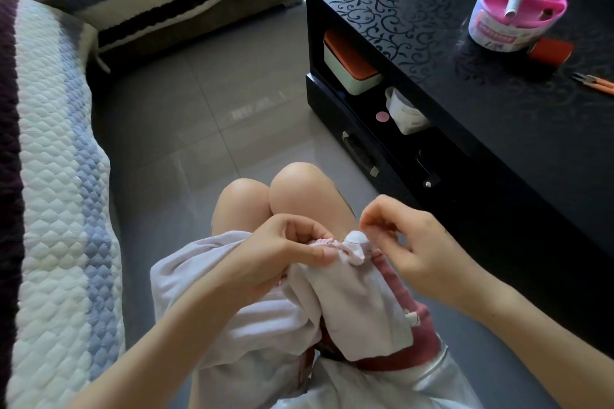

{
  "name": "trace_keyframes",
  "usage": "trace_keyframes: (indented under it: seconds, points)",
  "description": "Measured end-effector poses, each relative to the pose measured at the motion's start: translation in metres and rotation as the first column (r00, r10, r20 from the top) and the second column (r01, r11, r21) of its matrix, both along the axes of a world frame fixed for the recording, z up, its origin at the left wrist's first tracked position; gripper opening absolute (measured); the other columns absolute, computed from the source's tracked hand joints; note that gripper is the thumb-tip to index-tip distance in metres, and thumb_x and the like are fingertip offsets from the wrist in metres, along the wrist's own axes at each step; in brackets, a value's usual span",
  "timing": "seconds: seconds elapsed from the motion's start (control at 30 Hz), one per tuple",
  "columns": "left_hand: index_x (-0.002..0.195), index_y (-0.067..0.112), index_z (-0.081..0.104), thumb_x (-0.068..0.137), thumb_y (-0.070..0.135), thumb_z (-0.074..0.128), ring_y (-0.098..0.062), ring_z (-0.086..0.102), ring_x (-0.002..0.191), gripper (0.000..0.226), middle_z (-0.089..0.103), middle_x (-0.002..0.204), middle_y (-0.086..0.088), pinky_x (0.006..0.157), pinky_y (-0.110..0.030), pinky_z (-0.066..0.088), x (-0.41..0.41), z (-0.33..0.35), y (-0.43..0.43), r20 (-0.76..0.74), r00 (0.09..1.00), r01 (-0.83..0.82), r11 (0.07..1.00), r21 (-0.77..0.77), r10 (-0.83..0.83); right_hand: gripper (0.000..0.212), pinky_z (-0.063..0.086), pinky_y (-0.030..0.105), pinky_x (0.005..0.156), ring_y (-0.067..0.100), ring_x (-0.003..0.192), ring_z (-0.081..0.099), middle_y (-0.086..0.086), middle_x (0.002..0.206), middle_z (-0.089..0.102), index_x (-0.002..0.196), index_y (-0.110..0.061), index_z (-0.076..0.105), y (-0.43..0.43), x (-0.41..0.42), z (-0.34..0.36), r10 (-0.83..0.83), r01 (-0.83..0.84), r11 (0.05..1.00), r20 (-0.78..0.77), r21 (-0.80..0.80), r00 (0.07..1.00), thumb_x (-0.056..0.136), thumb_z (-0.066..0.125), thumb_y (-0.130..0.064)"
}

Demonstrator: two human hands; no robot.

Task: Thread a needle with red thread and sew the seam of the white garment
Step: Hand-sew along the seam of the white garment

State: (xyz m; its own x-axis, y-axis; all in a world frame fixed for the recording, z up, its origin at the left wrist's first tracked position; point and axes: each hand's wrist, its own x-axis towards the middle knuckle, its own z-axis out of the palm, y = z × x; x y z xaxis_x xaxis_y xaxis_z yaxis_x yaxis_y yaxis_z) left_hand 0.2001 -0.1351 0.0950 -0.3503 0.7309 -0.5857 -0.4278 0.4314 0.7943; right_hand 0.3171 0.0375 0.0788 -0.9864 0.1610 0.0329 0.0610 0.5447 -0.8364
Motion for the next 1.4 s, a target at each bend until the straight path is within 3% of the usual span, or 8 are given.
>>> trace_keyframes:
  seconds: [0.13, 0.3, 0.47, 0.57, 0.67, 0.77, 0.93, 1.4]
  points:
    - [0.069, 0.01, 0.068, 0.072, 0.008, 0.068, -0.013, 0.061, 0.064, 0.004, 0.066, 0.07, -0.006, 0.058, -0.019, 0.047, -0.002, 0.0, 0.003, 0.099, 0.995, -0.033, 0.997, 0.072, 0.026, 0.01, 0.046, 0.04, 0.071, 0.013, 0.07, 0.06, -0.015, 0.074, 0.067, 0.08, -0.02, 0.072, 0.0, -0.008, -0.005, 0.081, 0.023, 0.924, -0.254, 0.382, 0.964, 0.081, 0.065, -0.015]
    - [0.072, 0.007, 0.069, 0.075, 0.011, 0.068, -0.017, 0.063, 0.069, 0.004, 0.067, 0.082, -0.015, 0.063, -0.021, 0.049, -0.005, -0.004, 0.004, 0.125, 0.99, -0.076, 0.993, 0.093, 0.064, 0.02, 0.038, 0.043, 0.077, 0.015, 0.079, 0.061, -0.017, 0.081, 0.068, 0.079, -0.026, 0.075, 0.005, -0.013, -0.005, -0.013, 0.168, 0.892, -0.349, 0.419, 0.937, 0.088, 0.058, -0.032]
    - [0.071, 0.012, 0.073, 0.072, 0.011, 0.07, -0.016, 0.06, 0.073, 0.003, 0.066, 0.082, -0.013, 0.067, -0.02, 0.047, -0.007, -0.004, 0.005, 0.078, 0.995, -0.065, 0.992, 0.109, 0.057, 0.023, 0.037, 0.041, 0.073, 0.017, 0.074, 0.056, -0.015, 0.074, 0.065, 0.079, -0.025, 0.076, 0.009, -0.014, -0.006, 0.006, 0.148, 0.885, -0.33, 0.44, 0.944, 0.088, 0.056, -0.033]
    - [0.072, 0.014, 0.074, 0.07, 0.017, 0.073, -0.027, 0.055, 0.082, 0.004, 0.064, 0.089, -0.018, 0.074, -0.035, 0.041, -0.008, -0.006, 0.005, 0.071, 0.996, -0.06, 0.993, 0.105, 0.053, 0.018, 0.034, 0.037, 0.073, 0.017, 0.073, 0.055, -0.016, 0.074, 0.065, 0.079, -0.026, 0.076, 0.01, -0.015, -0.009, 0.021, 0.125, 0.891, -0.316, 0.437, 0.949, 0.085, 0.059, -0.028]
    - [0.073, 0.014, 0.074, 0.064, 0.028, 0.076, -0.034, 0.043, 0.09, 0.017, 0.059, 0.093, -0.023, 0.079, -0.045, 0.023, -0.007, -0.008, 0.005, 0.065, 0.995, -0.076, 0.993, 0.094, 0.07, 0.017, 0.034, 0.037, 0.071, 0.017, 0.073, 0.054, -0.017, 0.074, 0.065, 0.079, -0.027, 0.076, 0.01, -0.014, -0.012, 0.043, 0.101, 0.898, -0.315, 0.428, 0.948, 0.084, 0.06, -0.025]
    - [0.07, 0.015, 0.073, 0.062, 0.029, 0.076, -0.032, 0.046, 0.084, 0.017, 0.062, 0.085, -0.018, 0.076, -0.041, 0.028, -0.007, -0.007, 0.005, 0.047, 0.997, -0.071, 0.994, 0.083, 0.067, 0.02, 0.037, 0.042, 0.067, 0.017, 0.071, 0.055, -0.016, 0.074, 0.065, 0.078, -0.025, 0.076, 0.01, -0.013, -0.013, 0.047, 0.081, 0.921, -0.315, 0.381, 0.948, 0.085, 0.058, -0.026]
    - [0.064, 0.015, 0.072, 0.071, 0.015, 0.069, -0.012, 0.057, 0.064, 0.008, 0.066, 0.067, -0.004, 0.063, -0.025, 0.041, -0.007, -0.007, 0.005, 0.019, 0.998, -0.055, 0.996, 0.069, 0.054, 0.023, 0.039, 0.044, 0.066, 0.017, 0.071, 0.057, -0.017, 0.074, 0.066, 0.076, -0.025, 0.076, 0.009, -0.012, -0.014, 0.036, 0.063, 0.948, -0.301, 0.312, 0.953, 0.086, 0.056, -0.031]
    - [0.072, 0.016, 0.072, 0.078, 0.019, 0.066, -0.012, 0.058, 0.074, 0.009, 0.067, 0.08, -0.008, 0.066, -0.016, 0.045, -0.004, -0.001, 0.003, -0.022, 1.0, -0.018, 0.993, 0.113, 0.021, 0.015, 0.041, 0.043, 0.076, 0.006, 0.082, 0.056, -0.023, 0.08, 0.064, 0.088, -0.033, 0.071, 0.007, -0.011, -0.019, 0.017, -0.001, 0.997, -0.231, 0.071, 0.973, 0.085, 0.057, -0.039]
